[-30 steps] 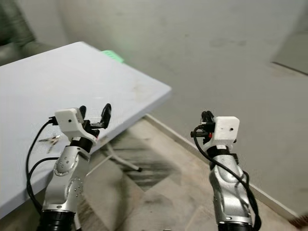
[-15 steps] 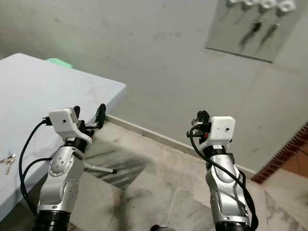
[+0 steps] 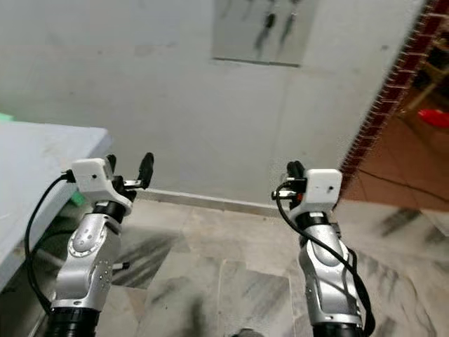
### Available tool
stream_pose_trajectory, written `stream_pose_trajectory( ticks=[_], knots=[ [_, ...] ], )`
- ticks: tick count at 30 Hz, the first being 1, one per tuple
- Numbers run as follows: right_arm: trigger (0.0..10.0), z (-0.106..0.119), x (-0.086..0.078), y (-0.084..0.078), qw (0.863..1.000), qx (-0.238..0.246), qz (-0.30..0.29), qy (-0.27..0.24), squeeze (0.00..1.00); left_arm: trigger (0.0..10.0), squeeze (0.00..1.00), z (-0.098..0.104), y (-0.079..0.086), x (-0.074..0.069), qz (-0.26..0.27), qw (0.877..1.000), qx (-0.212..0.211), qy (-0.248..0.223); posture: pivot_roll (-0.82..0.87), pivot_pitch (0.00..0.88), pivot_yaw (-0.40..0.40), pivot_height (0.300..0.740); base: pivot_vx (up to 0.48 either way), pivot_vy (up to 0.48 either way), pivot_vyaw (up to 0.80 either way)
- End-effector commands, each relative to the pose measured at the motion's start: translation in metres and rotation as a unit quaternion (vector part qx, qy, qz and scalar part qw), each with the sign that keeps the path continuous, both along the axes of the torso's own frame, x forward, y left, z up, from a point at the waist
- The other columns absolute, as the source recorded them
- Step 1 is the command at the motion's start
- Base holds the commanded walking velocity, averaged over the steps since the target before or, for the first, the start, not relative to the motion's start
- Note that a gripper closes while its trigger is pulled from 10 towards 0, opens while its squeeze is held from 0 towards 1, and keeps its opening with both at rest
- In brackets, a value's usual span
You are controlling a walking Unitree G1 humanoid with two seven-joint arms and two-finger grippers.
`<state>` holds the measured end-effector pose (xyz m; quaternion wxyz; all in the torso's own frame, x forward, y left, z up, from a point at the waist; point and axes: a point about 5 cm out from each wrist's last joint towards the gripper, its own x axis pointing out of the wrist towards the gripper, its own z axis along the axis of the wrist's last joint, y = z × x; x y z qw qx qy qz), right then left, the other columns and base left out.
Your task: Hang keys on a hook
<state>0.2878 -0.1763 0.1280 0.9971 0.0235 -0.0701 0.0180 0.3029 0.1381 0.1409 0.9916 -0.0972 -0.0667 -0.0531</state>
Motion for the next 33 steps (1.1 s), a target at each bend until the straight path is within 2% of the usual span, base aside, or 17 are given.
stream_pose_trajectory(
  ticks=[1,11,33],
  knots=[
    [10.0,0.0094,0.0026,0.0042,1.0,0.002,0.007,-0.023,0.0,10.0,0.0,0.0029,0.0046,0.0002,0.004,1.0,0.012,-0.004,-0.02,0.068,-0.005,0.721,0.0,0.0,0.0],
    [10.0,0.0103,0.0036,0.0012,1.0,-0.005,0.006,-0.026,0.0,10.0,0.0,0.0016,0.0033,0.0043,-0.001,1.0,-0.002,0.01,-0.02,0.063,-0.001,0.721,0.0,0.0,0.0],
    [10.0,0.0098,0.0012,-0.0014,1.0,-0.008,0.014,-0.027,0.0,10.0,0.0,-0.0007,0.0053,0.0019,0.008,1.0,-0.01,0.017,-0.02,0.048,-0.015,0.721,0.344,0.0,0.0]
  ],
)
